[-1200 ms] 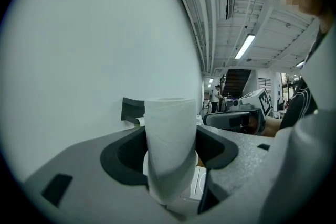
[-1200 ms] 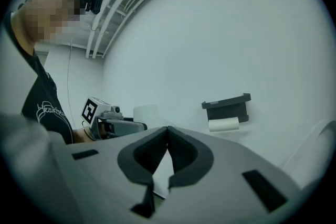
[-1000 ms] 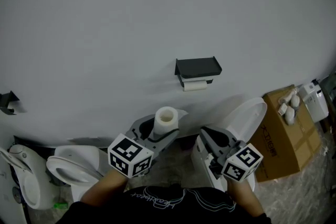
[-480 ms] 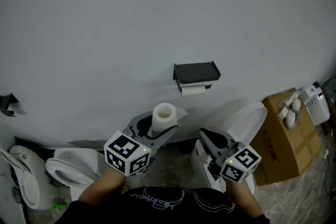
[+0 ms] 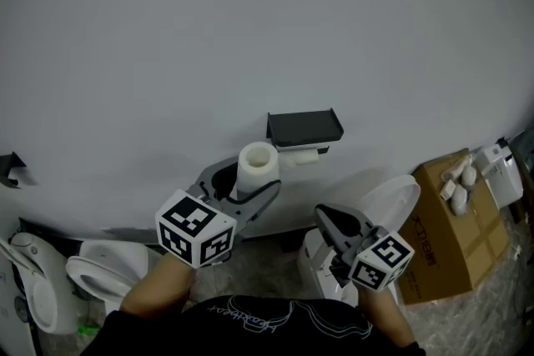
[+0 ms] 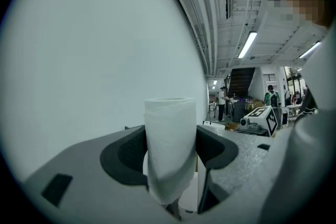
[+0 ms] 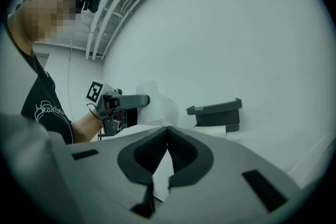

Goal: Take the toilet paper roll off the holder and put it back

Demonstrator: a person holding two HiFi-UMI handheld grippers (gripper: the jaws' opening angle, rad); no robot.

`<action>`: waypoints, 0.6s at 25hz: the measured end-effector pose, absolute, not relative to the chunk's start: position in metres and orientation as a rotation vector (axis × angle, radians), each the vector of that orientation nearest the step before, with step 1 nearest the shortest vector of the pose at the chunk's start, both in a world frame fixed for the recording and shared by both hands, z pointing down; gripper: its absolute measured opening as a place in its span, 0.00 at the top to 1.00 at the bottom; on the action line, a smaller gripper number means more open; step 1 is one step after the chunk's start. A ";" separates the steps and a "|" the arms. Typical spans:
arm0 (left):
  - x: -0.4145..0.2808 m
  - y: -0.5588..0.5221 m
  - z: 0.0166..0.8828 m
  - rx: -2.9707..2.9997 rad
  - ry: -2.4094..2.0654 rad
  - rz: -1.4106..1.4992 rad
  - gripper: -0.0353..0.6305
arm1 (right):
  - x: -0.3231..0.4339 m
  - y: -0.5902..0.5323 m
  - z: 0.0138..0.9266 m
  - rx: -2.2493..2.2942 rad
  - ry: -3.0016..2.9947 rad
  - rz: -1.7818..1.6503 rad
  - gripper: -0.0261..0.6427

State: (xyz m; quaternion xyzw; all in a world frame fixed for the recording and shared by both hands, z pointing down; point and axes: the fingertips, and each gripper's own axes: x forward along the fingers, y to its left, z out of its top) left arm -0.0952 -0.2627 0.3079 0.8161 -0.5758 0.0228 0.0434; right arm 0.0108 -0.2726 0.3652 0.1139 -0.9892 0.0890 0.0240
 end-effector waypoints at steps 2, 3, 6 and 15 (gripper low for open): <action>-0.093 -0.273 0.296 2.518 -1.770 0.063 0.53 | 0.012 -0.278 0.364 0.344 -3.060 0.263 0.96; -0.092 -0.278 0.289 2.533 -1.778 0.061 0.53 | 0.013 -0.281 0.363 0.342 -3.061 0.255 0.96; -0.088 -0.294 0.264 2.584 -1.806 0.069 0.53 | 0.015 -0.291 0.361 0.343 -3.066 0.234 0.96; -0.078 -0.348 0.227 2.639 -1.842 0.060 0.53 | 0.027 -0.323 0.363 0.371 -3.058 0.225 0.96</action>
